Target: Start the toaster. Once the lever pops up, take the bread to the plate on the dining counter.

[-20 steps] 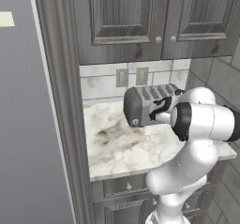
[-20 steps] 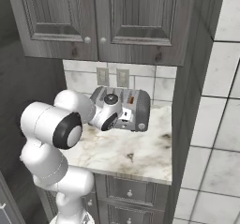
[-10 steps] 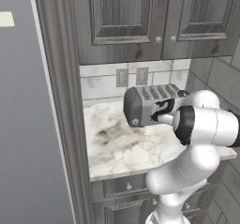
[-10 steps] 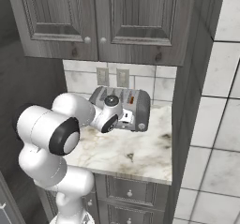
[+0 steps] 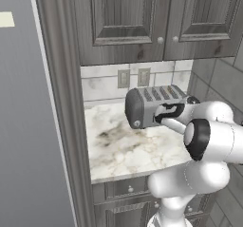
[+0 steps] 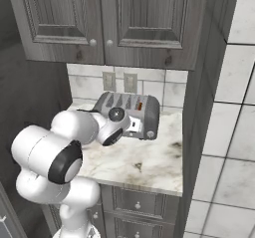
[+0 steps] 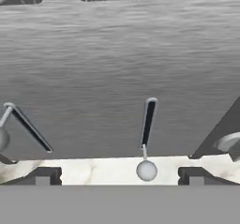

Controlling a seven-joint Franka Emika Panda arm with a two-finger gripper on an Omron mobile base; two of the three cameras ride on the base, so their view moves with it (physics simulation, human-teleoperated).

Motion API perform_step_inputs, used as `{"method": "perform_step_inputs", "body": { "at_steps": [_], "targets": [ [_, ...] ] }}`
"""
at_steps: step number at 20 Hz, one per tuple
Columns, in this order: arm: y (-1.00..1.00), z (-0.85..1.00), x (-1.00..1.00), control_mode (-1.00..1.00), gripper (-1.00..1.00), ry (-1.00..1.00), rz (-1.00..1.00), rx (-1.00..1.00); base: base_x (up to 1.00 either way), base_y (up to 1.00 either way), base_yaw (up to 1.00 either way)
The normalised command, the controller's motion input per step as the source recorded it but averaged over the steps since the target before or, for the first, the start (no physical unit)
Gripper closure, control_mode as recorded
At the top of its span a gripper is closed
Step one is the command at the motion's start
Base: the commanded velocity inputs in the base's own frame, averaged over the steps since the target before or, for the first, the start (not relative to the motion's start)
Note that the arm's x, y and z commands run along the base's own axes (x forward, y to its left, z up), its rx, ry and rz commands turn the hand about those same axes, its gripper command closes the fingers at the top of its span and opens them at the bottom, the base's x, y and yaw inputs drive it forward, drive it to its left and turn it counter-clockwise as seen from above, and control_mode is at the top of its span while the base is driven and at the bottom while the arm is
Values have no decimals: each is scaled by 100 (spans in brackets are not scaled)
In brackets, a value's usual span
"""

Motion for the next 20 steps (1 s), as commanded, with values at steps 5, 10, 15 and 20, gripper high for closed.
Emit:
{"method": "perform_step_inputs", "body": {
  "at_steps": [5,10,15,20],
  "targets": [
    [-1,19,-2,-100,-100,-28,0,0,0,0,0],
    [-15,17,-1,-100,-100,-21,0,1,0,0,0],
    [-15,3,0,-100,-100,-13,0,1,0,0,0],
    [-1,16,0,-100,-100,-11,0,0,0,0,0]
  ]
}}
